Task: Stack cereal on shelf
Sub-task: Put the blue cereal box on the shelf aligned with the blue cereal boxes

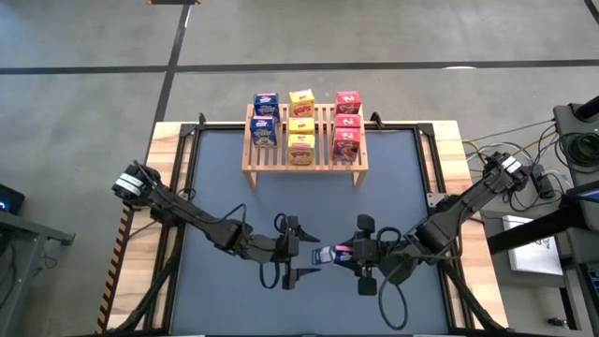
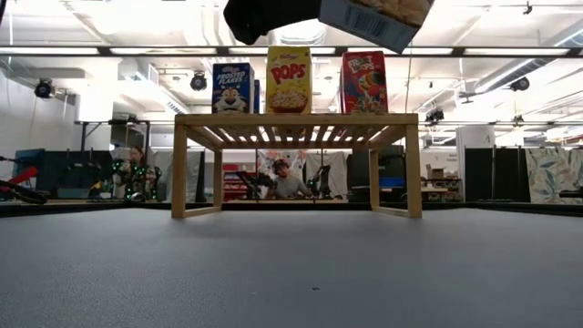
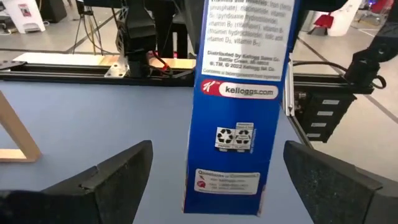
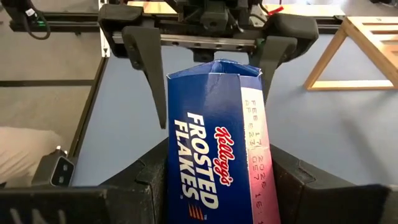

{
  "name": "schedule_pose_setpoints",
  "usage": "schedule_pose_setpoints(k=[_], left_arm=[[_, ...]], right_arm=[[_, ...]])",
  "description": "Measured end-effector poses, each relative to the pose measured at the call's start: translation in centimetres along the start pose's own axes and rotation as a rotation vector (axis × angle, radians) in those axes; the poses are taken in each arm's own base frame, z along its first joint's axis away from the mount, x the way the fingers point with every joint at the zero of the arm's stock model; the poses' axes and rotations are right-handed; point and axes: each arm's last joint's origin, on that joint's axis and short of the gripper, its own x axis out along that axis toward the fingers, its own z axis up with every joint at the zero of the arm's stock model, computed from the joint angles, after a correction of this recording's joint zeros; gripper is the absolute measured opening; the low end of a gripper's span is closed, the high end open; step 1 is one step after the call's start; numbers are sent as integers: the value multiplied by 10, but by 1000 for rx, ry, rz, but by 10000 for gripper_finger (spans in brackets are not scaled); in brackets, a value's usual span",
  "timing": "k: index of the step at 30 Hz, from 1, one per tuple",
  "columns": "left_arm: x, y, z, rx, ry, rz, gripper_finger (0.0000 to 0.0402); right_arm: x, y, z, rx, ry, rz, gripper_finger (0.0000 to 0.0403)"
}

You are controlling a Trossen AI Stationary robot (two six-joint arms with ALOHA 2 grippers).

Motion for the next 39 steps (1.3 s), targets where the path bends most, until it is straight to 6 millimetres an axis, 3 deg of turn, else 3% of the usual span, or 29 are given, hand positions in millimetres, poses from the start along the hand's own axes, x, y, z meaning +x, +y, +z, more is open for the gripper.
schedule_pose_setpoints(k=[28,39], left_arm=[[8,10,-5,10,19,35,219],[8,11,-8,25,48,41,186]], right_arm=[[6,-9,6,-11,-22,-25,172],[6,-8,7,11,-35,-17,212]])
